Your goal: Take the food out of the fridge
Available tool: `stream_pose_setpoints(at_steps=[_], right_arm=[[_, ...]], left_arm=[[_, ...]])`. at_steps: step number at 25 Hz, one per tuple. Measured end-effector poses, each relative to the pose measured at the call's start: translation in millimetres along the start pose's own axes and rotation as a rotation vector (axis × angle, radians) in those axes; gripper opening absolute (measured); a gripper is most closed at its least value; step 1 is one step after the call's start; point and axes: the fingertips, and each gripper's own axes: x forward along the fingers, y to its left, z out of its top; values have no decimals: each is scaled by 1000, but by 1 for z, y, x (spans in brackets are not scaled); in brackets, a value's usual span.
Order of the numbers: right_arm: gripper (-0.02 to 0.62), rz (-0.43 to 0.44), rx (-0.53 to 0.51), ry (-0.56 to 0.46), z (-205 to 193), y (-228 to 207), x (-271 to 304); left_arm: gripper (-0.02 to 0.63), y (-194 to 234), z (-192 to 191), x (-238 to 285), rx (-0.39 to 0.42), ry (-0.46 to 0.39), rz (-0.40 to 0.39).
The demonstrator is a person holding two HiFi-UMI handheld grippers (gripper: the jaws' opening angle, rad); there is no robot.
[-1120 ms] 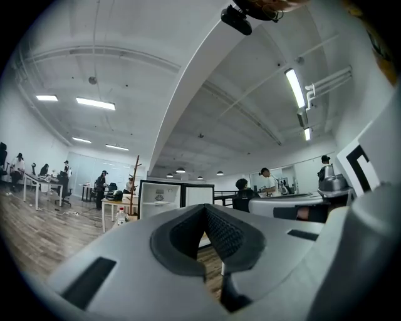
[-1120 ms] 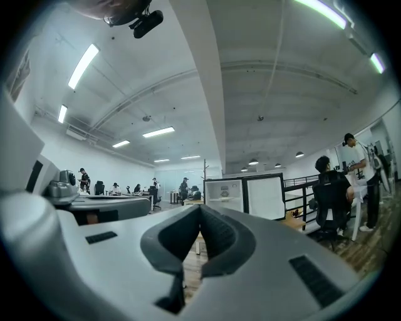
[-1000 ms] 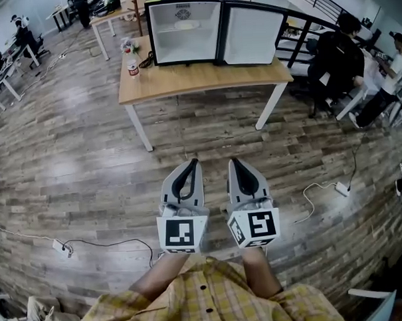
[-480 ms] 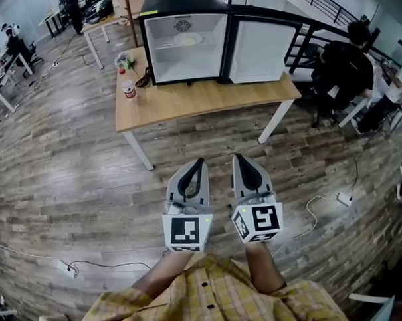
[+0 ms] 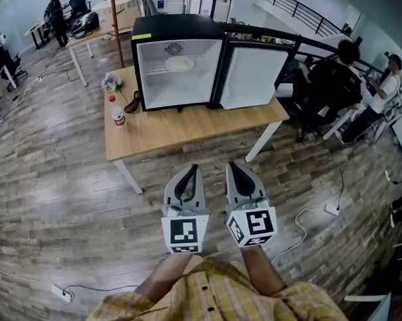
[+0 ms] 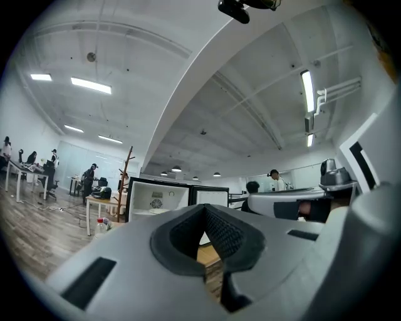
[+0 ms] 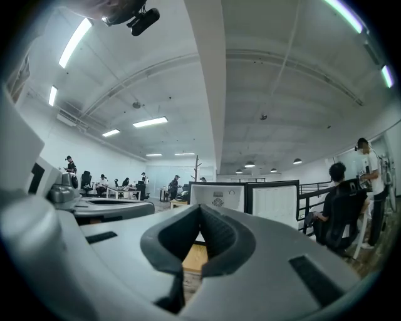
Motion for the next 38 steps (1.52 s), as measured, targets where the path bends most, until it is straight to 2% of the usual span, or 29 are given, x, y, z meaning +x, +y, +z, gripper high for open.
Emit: stream_pose_setpoints(at_steps=[8,14,22,38], right_arm=[[7,9,-13,-5,15,11,35],[6,19,8,-13,9,4,66],[6,24,50,-22,-1,-25,107],[6,41,68,13,-26,-84,203]], left_arm=[[7,35,10,13,2,-2,26],[8,51,6,37,15,10,44],[7,61,-2,84,36,28,59],[7,90,-20,193,76,63,78]])
